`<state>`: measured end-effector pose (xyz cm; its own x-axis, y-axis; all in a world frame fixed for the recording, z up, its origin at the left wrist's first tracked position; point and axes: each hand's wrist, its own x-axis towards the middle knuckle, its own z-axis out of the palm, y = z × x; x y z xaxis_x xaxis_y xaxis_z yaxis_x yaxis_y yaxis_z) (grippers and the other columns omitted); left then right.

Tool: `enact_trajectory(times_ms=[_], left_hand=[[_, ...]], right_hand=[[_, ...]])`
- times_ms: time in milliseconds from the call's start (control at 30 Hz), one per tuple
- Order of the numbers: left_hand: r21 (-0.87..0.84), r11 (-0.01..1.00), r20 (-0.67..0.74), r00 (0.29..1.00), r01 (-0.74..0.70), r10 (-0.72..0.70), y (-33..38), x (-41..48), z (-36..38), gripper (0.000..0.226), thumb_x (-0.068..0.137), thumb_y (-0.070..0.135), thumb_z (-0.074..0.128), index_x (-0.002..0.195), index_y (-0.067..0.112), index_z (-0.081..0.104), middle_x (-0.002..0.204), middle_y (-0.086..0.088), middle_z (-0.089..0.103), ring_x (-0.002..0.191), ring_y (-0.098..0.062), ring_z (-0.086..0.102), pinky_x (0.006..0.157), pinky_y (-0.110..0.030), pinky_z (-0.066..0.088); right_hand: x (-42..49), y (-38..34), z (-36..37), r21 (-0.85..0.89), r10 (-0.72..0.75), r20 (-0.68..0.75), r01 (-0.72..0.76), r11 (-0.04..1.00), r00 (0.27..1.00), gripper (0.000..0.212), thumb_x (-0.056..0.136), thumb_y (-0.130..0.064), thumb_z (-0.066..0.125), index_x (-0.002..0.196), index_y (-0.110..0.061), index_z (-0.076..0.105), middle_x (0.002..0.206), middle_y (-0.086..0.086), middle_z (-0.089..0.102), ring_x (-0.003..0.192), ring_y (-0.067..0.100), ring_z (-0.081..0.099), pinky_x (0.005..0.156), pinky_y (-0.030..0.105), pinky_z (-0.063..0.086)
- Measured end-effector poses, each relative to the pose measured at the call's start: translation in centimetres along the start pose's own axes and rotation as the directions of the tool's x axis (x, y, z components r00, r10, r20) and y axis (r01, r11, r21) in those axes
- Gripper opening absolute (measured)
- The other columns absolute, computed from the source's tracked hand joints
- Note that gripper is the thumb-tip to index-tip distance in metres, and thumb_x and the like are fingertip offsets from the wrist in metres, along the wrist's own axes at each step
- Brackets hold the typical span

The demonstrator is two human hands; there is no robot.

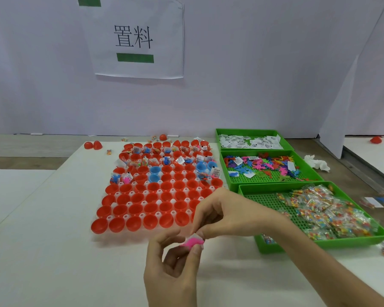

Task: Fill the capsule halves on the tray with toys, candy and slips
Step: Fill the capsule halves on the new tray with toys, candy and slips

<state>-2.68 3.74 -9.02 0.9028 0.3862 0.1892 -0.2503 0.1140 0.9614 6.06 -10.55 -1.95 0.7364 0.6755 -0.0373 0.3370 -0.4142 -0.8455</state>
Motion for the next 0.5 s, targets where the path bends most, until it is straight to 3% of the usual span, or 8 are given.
enact_trajectory(times_ms=[167, 233, 367, 500], left_hand=[[-0.031, 0.997, 0.023, 0.997, 0.076, -0.075, -0.09, 0.15, -0.15, 0.045, 0.063, -0.018, 0.078, 0.091, 0.015, 0.064, 0.075, -0.006, 0.069, 0.058, -0.016, 0.067, 0.056, -0.014, 0.054], [-0.048, 0.995, 0.024, 0.996, 0.082, -0.081, 0.00, 0.11, -0.12, 0.042, 0.062, -0.013, 0.080, 0.090, 0.013, 0.064, 0.076, -0.005, 0.071, 0.056, -0.016, 0.066, 0.056, -0.014, 0.054], [-0.067, 0.995, 0.000, 0.997, 0.080, -0.080, 0.36, -0.08, 0.10, 0.040, 0.052, 0.016, 0.081, 0.088, 0.012, 0.065, 0.076, -0.004, 0.072, 0.054, -0.015, 0.064, 0.055, -0.015, 0.053], [-0.004, 0.999, 0.013, 0.999, 0.046, -0.046, 0.45, -0.22, 0.05, 0.036, 0.052, 0.025, 0.082, 0.084, 0.016, 0.067, 0.077, -0.002, 0.072, 0.059, -0.016, 0.066, 0.055, -0.020, 0.054]], right_hand=[[-0.13, -0.32, -0.08, 0.003, 0.023, 0.002, -0.023, 1.000, 1.000, 0.013, 0.093, -0.013, 0.068, 0.103, -0.008, 0.076, 0.086, 0.001, 0.076, 0.078, 0.013, 0.072, 0.072, 0.022, 0.056], [-0.22, -0.51, -0.08, 0.033, 0.025, 0.036, -0.026, 0.999, 0.999, 0.016, 0.091, -0.019, 0.073, 0.103, -0.008, 0.075, 0.090, 0.004, 0.076, 0.082, 0.017, 0.073, 0.074, 0.024, 0.057], [-0.19, -0.48, 0.12, 0.068, 0.017, 0.062, -0.021, 0.997, 0.998, 0.020, 0.085, -0.016, 0.080, 0.100, -0.005, 0.074, 0.093, 0.011, 0.076, 0.087, 0.026, 0.074, 0.078, 0.028, 0.059], [-0.16, -0.47, 0.06, 0.105, 0.002, 0.069, -0.009, 0.994, 0.998, 0.016, 0.086, -0.013, 0.078, 0.100, -0.007, 0.075, 0.094, 0.011, 0.076, 0.089, 0.029, 0.074, 0.083, 0.036, 0.060]])
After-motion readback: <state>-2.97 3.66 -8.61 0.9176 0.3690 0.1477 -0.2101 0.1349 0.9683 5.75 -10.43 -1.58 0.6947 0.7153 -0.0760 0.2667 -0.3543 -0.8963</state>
